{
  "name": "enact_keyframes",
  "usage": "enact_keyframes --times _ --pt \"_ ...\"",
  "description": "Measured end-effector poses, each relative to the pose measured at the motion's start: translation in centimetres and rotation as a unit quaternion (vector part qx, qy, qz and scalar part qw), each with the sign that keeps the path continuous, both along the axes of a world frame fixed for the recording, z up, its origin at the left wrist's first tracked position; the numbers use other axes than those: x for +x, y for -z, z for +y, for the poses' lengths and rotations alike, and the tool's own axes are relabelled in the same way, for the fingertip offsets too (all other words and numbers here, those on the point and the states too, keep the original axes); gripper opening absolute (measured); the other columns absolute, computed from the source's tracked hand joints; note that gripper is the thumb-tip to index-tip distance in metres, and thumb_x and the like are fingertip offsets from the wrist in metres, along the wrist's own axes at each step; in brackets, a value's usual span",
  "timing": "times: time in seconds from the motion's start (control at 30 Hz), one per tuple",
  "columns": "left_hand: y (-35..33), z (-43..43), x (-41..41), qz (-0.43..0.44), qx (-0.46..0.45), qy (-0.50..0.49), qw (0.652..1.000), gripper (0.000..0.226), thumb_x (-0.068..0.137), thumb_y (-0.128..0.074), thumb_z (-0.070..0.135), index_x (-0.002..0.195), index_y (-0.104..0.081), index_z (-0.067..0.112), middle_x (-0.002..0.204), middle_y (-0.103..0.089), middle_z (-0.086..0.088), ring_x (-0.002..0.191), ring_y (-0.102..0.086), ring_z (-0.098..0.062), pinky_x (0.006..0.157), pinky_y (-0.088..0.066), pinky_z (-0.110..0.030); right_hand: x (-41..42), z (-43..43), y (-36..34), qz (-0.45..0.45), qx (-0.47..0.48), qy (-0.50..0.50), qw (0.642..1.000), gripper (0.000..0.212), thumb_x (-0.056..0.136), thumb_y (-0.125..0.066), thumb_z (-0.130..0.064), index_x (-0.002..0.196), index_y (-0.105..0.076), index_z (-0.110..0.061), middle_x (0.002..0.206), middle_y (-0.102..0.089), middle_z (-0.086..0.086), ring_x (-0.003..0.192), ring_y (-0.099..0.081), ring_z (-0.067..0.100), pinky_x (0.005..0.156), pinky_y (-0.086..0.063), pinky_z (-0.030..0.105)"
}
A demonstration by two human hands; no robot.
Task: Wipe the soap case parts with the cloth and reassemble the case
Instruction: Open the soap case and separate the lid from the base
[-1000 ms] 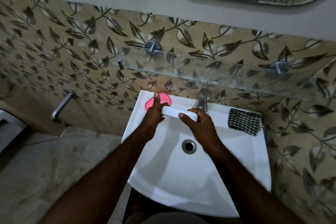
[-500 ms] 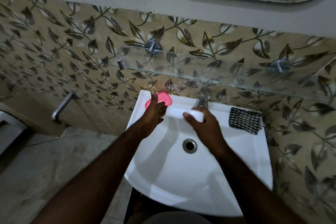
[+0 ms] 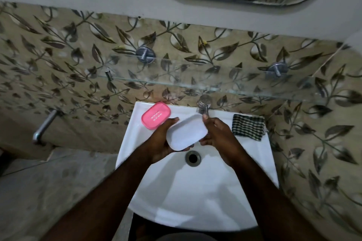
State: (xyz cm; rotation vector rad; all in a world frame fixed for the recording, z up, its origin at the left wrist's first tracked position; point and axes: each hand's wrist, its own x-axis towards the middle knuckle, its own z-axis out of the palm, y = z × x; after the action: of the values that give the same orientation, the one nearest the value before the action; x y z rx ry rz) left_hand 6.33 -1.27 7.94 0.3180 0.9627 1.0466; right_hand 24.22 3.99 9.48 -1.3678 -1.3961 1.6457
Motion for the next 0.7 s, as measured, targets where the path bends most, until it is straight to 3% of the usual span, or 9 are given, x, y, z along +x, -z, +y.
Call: enact_keyframes --times 0.07,0.13,0.23,0.33,0.43,0.53,0.6,0.7 --pt "0.3 -0.1 0.2 -0.102 0.003 -0.043 0.994 0.045 0.097 -0.037 0.041 0.116 -0.059 0.007 0.1 -0.072 -0.022 0.084 -0.067 -0.042 0.068 -0.06 -0.041 1.3 0.8 0.0 0.044 0.022 0.056 0.997 0.036 0.096 -0.056 -0.042 0.097 -0.061 -0.006 0.082 -0.067 0.013 0.064 -0.061 0.023 0.061 -0.053 0.034" --pt "0.4 -0.3 0.4 -0.171 0.016 -0.062 0.983 0.052 0.097 -0.036 0.041 0.124 -0.056 0.002 0.108 -0.068 -0.027 0.089 -0.066 -0.044 0.077 -0.058 -0.046 3.1 2.1 0.8 0.018 0.048 0.102 0.993 0.02 0.097 -0.058 -0.026 0.092 -0.062 -0.007 0.082 -0.067 0.012 0.058 -0.059 0.02 0.056 -0.05 0.03" --pt "0.8 -0.5 1.0 -0.235 0.028 -0.077 0.968 0.058 0.095 -0.039 0.041 0.136 -0.049 0.001 0.125 -0.058 -0.029 0.105 -0.057 -0.046 0.089 -0.052 -0.052 6.6 5.0 4.4 -0.165 0.121 0.096 0.974 0.014 0.089 -0.066 -0.013 0.082 -0.067 -0.001 0.073 -0.066 0.011 0.061 -0.061 0.022 0.062 -0.047 0.032" --pt "1.3 -0.3 1.3 -0.223 0.045 -0.087 0.97 0.068 0.087 -0.049 0.04 0.143 -0.04 0.002 0.132 -0.049 -0.029 0.101 -0.059 -0.044 0.081 -0.056 -0.048 9.3 7.7 8.3 -0.348 0.163 0.063 0.921 0.017 0.081 -0.07 -0.013 0.067 -0.068 -0.003 0.071 -0.069 0.016 0.077 -0.066 0.034 0.069 -0.046 0.035" --pt "1.3 -0.2 1.7 -0.214 0.042 -0.102 0.97 0.077 0.079 -0.054 0.04 0.146 -0.036 0.005 0.132 -0.045 -0.027 0.089 -0.064 -0.04 0.065 -0.056 -0.038 10.2 9.2 10.8 -0.405 0.183 0.039 0.895 0.027 0.076 -0.079 -0.025 0.082 -0.069 -0.001 0.09 -0.069 0.019 0.092 -0.064 0.035 0.077 -0.048 0.038" --pt "1.2 -0.3 2.3 -0.21 0.041 -0.112 0.97 0.082 0.075 -0.056 0.039 0.147 -0.034 0.006 0.134 -0.043 -0.026 0.091 -0.062 -0.039 0.064 -0.055 -0.037 10.0 9.7 12.1 -0.494 0.192 0.0 0.848 0.048 0.075 -0.078 -0.041 0.101 -0.066 -0.002 0.109 -0.065 0.02 0.108 -0.058 0.037 0.087 -0.046 0.039" --pt "1.0 -0.3 2.6 -0.212 0.045 -0.118 0.969 0.084 0.073 -0.058 0.036 0.147 -0.033 0.005 0.135 -0.042 -0.026 0.098 -0.058 -0.04 0.067 -0.054 -0.038 9.8 9.9 12.7 -0.514 0.211 -0.004 0.832 0.052 0.078 -0.076 -0.037 0.112 -0.063 0.0 0.12 -0.061 0.022 0.117 -0.053 0.038 0.096 -0.042 0.042" --pt "0.7 -0.4 3.0 -0.211 0.047 -0.133 0.967 0.079 0.075 -0.053 0.035 0.146 -0.034 0.005 0.135 -0.044 -0.025 0.105 -0.055 -0.042 0.073 -0.053 -0.04 10.0 10.8 12.9 -0.524 0.242 0.003 0.817 0.033 0.086 -0.066 -0.021 0.112 -0.066 -0.001 0.122 -0.061 0.023 0.118 -0.052 0.041 0.101 -0.039 0.047"
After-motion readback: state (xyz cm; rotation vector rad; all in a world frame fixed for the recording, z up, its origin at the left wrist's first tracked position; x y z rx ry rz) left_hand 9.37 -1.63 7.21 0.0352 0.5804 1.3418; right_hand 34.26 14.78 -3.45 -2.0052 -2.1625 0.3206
